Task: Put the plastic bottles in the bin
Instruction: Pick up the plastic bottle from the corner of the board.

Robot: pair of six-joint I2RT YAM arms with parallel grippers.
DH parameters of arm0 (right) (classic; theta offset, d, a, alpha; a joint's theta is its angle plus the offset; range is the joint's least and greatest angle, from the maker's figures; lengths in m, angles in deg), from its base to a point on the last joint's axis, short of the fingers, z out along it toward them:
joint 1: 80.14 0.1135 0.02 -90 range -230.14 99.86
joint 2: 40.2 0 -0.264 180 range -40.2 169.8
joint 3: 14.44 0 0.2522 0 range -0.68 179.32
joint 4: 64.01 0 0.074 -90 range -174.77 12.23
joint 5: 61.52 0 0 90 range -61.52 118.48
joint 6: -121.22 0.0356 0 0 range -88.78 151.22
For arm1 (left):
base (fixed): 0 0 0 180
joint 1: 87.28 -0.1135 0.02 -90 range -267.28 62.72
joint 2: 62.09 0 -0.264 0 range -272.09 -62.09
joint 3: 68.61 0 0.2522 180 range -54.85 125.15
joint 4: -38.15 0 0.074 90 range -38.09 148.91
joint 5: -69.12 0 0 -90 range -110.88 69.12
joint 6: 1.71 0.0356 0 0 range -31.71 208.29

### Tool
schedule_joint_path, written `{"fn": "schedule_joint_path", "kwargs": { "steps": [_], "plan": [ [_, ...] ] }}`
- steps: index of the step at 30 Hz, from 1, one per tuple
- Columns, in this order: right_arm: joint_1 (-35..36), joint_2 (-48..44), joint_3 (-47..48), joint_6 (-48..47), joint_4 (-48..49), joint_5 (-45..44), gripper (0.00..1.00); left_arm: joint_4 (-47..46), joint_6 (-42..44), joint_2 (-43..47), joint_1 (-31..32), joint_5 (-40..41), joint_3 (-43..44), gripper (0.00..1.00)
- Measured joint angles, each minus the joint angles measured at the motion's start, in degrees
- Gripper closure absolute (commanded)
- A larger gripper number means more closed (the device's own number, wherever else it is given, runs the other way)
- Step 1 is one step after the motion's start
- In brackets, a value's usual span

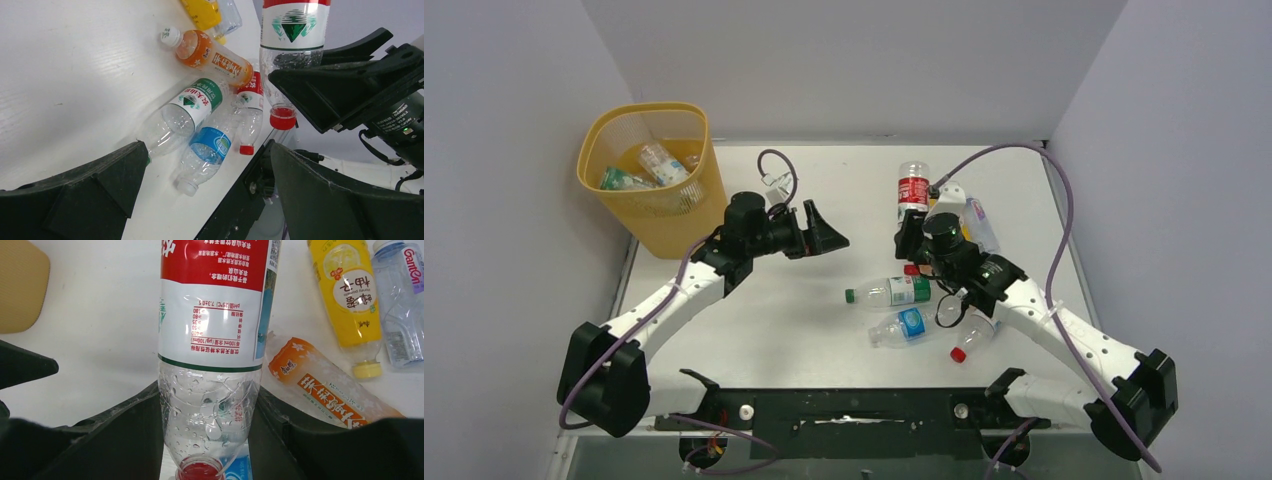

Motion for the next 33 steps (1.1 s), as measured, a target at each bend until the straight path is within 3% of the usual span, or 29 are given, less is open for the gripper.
{"fn": "schedule_joint_path", "kwargs": {
  "steps": [17, 27, 33],
  "plan": [
    [3.5, -0.2, -3.2, 0.2, 1.0, -0.3, 0.52, -2.8, -5.1, -0.1, -1.2, -1.6, -0.5, 0.02],
    [3.9, -2.2, -4.0, 1.1, 1.3, 1.7, 0.52, -8.8, -10.2, -0.1, -3.7, -3.8, -4.2, 0.02],
    [5.0, -2.6, -5.7, 2.6, 2.3, 3.1, 0.52, -17.0, -17.0, -0.5, -3.9, -5.5, -7.5, 0.02]
  ]
}}
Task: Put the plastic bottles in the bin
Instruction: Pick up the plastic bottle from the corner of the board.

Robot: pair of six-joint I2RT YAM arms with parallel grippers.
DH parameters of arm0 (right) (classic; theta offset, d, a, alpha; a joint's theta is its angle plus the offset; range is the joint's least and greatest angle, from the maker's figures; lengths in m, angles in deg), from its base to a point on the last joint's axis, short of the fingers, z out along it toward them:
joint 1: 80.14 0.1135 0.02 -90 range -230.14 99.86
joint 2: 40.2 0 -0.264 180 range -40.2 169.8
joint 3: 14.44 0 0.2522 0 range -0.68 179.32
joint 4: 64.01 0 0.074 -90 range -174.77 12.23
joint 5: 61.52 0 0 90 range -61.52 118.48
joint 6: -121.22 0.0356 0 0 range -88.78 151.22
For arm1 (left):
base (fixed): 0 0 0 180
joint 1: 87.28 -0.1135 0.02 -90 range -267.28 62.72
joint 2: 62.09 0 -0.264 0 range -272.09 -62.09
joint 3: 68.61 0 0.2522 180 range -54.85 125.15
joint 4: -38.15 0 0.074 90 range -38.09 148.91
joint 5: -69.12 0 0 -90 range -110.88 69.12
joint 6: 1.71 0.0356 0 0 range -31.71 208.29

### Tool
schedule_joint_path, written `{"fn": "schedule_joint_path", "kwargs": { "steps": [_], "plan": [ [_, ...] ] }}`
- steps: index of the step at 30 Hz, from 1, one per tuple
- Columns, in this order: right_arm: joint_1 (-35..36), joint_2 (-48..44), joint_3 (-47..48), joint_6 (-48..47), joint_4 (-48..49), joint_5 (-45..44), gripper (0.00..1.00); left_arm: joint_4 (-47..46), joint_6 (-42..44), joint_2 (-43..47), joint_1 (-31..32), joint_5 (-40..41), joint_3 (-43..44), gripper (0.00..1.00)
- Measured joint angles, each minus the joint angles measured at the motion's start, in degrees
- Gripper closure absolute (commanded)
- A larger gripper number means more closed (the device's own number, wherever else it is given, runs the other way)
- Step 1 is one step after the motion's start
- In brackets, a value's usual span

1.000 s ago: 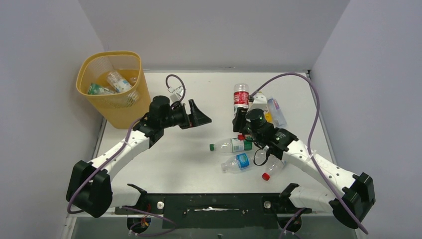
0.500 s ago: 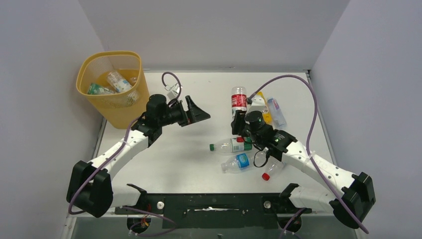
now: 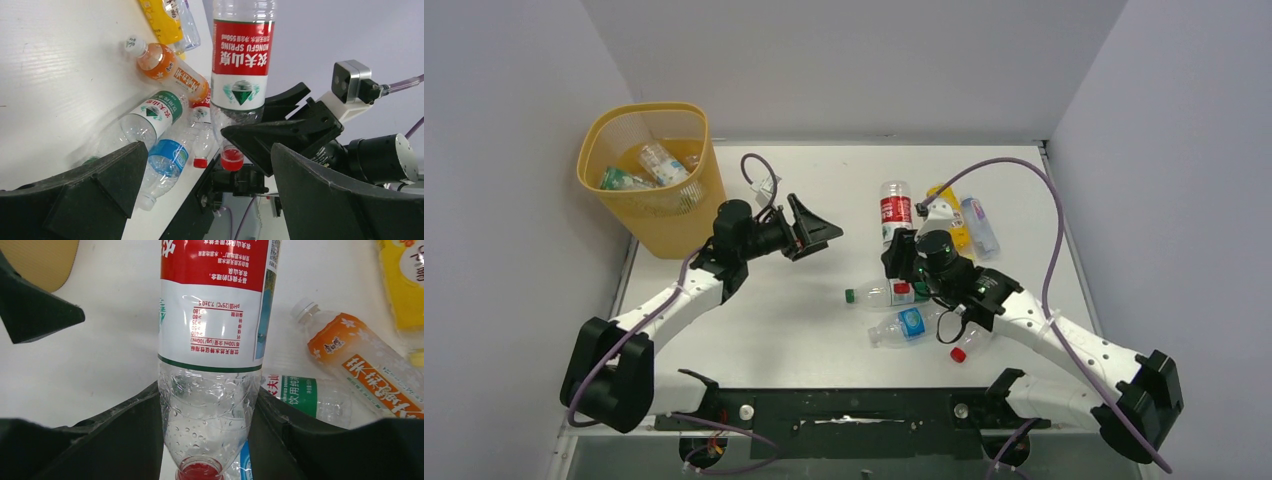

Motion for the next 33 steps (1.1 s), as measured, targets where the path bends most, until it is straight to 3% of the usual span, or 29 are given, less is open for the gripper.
{"fn": "schedule_joint_path", "kwargs": {
  "steps": [11, 24, 33],
  "plan": [
    [8.2, 6.0, 1.8, -0.1, 1.0, 1.2, 0.52, -3.5, -3.7, -2.0, 0.0, -0.7, -0.2, 0.02],
    [14.6, 13.6, 7.6, -0.9, 1.7, 0.2, 0.52, 0.7, -0.6, -2.0, 0.1, 1.3, -0.2, 0.03],
    [16.8, 15.2, 8.7, -1.1, 1.7, -0.5, 0.52, 2.9, 1.0, -2.1, 0.2, 2.8, 0.4, 0.17]
  ]
}}
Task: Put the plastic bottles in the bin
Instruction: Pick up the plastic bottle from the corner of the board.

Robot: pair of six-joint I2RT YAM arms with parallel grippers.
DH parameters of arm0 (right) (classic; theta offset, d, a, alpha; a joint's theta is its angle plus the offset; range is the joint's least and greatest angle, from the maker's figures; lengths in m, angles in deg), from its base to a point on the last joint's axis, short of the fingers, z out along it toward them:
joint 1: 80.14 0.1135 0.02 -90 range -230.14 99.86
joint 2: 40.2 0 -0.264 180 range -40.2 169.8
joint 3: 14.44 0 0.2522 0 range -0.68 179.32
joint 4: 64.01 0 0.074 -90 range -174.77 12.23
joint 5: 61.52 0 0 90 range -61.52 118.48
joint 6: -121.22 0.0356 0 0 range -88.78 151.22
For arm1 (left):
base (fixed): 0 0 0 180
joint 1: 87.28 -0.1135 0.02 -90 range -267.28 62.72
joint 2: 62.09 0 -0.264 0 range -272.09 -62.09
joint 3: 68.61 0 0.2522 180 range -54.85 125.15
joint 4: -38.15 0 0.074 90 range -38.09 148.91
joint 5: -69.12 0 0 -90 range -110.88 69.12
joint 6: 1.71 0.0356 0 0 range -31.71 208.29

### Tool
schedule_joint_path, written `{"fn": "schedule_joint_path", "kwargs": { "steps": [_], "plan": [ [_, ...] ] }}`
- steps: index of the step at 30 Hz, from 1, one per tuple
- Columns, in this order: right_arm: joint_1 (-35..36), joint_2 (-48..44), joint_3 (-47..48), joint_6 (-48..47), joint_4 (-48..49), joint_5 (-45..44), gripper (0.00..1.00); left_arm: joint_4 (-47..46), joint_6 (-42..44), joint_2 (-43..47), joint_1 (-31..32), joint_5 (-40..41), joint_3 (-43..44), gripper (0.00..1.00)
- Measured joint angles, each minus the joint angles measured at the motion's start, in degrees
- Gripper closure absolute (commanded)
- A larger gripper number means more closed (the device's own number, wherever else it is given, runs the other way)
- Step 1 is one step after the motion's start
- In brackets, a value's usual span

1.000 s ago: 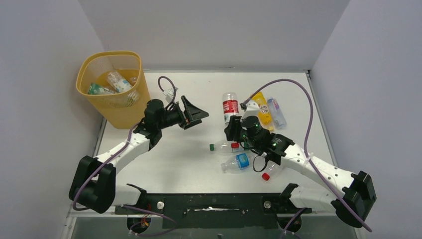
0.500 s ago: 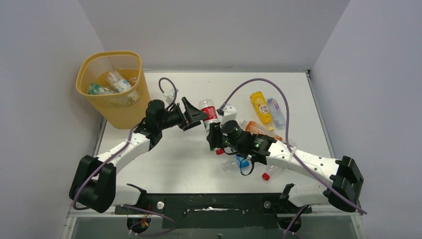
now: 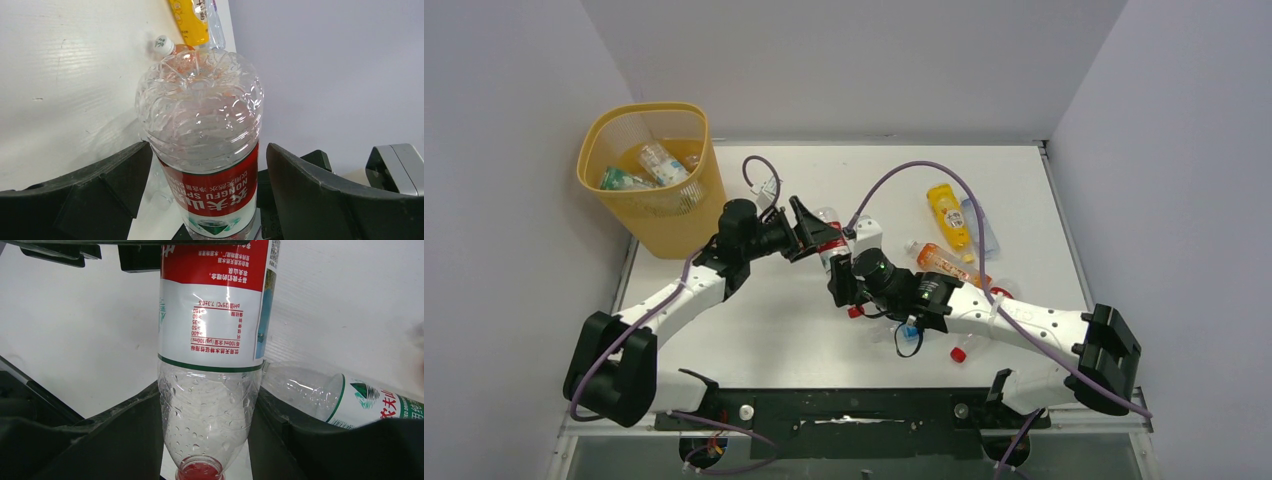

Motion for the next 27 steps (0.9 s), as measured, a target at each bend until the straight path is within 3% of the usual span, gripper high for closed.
{"fn": "schedule_joint_path", "kwargs": {
  "steps": [4, 10, 14, 23, 26, 27],
  "plan": [
    [0.1, 0.0, 0.0, 0.0, 0.0, 0.0, 0.52, 1.2, 1.2, -0.3, 0.0, 1.0, 0.7, 0.27],
    [0.1, 0.1, 0.0, 0.0, -0.4, -0.2, 0.51, 1.5, 1.5, -0.9, 0.4, 1.2, 1.2, 0.52],
    [0.1, 0.1, 0.0, 0.1, -0.4, -0.5, 0.48, 1.9, 1.6, -1.5, 0.5, 1.0, 1.9, 0.6],
    [0.5, 1.1, 0.1, 0.0, 0.2, -0.4, 0.09, 3.2, 3.1, -2.6, 0.5, 2.5, 2.1, 0.66],
    [0.5, 1.1, 0.3, 0.0, 0.5, -0.4, 0.0, 4.2, 3.7, -2.8, 0.4, 3.2, 2.1, 0.66],
    [0.5, 1.1, 0.6, 0.0, 0.4, -0.4, 0.01, 4.5, 3.9, -2.8, 0.3, 3.5, 2.1, 0.66]
  ]
}}
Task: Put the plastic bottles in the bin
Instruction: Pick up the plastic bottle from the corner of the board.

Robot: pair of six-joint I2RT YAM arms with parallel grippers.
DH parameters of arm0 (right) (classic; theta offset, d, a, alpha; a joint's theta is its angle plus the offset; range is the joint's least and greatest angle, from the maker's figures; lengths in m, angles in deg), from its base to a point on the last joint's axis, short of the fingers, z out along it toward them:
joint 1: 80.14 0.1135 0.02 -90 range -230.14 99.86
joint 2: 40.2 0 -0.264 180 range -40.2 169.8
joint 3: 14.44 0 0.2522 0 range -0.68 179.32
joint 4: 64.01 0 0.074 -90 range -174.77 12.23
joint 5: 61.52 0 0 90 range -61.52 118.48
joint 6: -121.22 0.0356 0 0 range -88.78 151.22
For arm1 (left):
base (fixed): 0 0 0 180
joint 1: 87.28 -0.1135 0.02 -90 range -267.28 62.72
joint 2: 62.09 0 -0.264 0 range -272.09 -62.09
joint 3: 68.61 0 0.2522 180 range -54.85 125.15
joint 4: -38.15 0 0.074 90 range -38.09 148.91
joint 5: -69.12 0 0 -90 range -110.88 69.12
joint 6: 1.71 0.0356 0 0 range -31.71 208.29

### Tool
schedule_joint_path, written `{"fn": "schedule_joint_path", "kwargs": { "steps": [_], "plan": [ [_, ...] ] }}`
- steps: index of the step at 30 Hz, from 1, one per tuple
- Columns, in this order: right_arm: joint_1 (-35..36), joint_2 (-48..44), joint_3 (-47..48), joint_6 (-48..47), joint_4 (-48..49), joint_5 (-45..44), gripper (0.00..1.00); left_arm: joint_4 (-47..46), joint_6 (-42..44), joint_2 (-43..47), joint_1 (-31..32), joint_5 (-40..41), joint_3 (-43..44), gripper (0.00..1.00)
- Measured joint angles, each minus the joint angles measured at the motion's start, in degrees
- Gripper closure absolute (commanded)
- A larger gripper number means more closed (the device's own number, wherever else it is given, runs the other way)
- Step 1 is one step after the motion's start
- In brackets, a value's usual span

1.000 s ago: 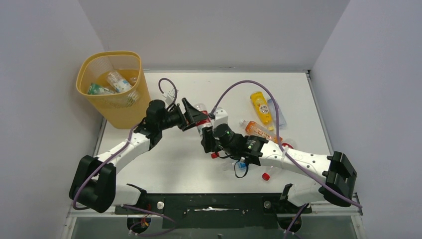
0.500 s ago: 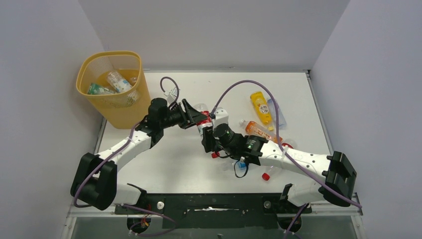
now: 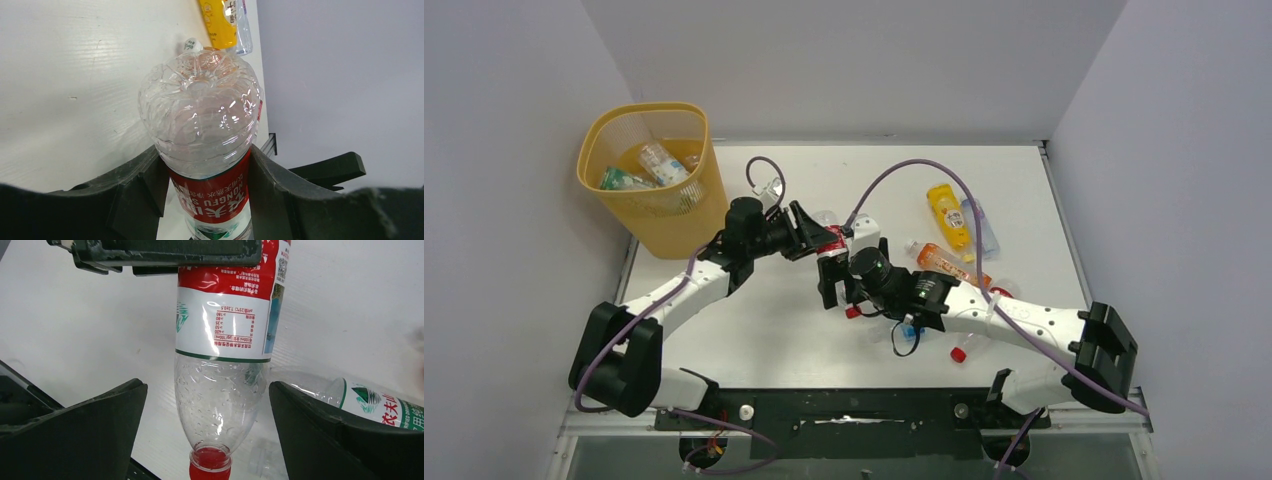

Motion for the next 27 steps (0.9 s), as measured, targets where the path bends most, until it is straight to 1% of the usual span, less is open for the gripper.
{"fn": "schedule_joint_path", "kwargs": {
  "steps": [7, 12, 15, 21, 27],
  "plan": [
    [-0.5, -0.9, 2.6, 1.7, -3.2, -3.1, 0.02, 2.9, 2.1, 0.0, -0.5, 1.3, 1.7, 0.67],
    [-3.3, -6.1, 2.7, 3.7, -7.1, -4.6, 0.02, 7.6, 5.5, 0.0, -1.7, 2.9, 5.5, 0.67],
    [-6.5, -10.2, 2.7, 4.9, -8.7, -5.1, 0.02, 12.3, 8.9, 0.0, -3.4, 3.8, 10.3, 0.67],
    [-11.1, -16.5, 1.6, 6.4, -9.7, -5.8, 0.02, 18.9, 14.4, 0.0, -10.2, 5.1, 22.0, 0.67],
    [-12.1, -15.6, -1.4, 7.3, -9.7, -3.9, 0.02, 20.9, 16.5, -2.0, -20.0, 5.5, 32.2, 0.67]
  ]
}}
